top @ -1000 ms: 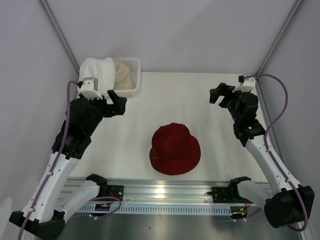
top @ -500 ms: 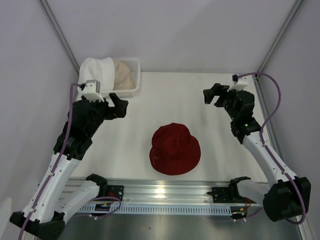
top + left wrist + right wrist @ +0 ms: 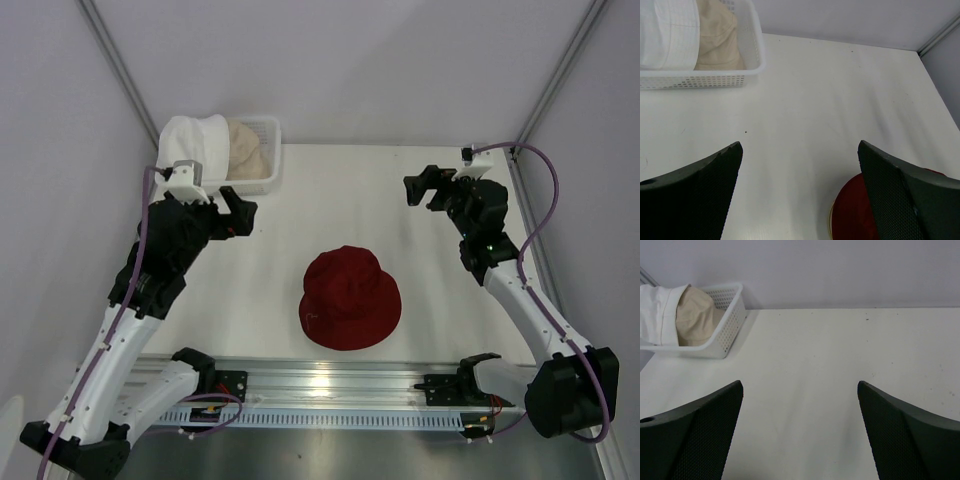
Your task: Stack the hats
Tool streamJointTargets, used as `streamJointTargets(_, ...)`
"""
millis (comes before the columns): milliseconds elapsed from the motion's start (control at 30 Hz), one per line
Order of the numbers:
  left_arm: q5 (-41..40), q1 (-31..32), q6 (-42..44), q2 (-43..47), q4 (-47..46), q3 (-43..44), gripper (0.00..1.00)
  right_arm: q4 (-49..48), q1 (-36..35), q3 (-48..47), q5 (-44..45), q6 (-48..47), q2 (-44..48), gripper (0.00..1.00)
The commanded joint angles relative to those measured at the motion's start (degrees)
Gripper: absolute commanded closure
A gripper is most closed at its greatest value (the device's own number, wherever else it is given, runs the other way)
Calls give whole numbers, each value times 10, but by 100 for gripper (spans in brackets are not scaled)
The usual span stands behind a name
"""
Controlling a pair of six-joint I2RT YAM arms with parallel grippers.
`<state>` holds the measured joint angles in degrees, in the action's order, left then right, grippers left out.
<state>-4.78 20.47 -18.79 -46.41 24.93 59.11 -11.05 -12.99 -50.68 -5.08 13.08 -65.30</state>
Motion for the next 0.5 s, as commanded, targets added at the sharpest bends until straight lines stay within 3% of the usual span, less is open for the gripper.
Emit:
streamJointTargets(0,6,-5,17,-3,-11,4,1,-36,1,-10,-8,-14,-4,0)
streamJointTargets(200,-49,-5,1,-4,-5,1,0,-35,1,-7,0,-13,-1,1)
streamJointTargets(300,-163,-7,-88,-17,-13,-12,0,-39,0,0,-6,-12,2,1)
streamJointTargets(367,-182,-7,-105,-26,-73,-31,0,-57,0,7,-5,-4,2,1)
streamJointTargets(400,-193,-7,-105,-36,-166,-41,0,-65,0,10,-6,0,-1,0)
streamJointTargets(467,-220,-24,-99,-96,-214,-34,0,-73,0,7,-22,3,-11,1)
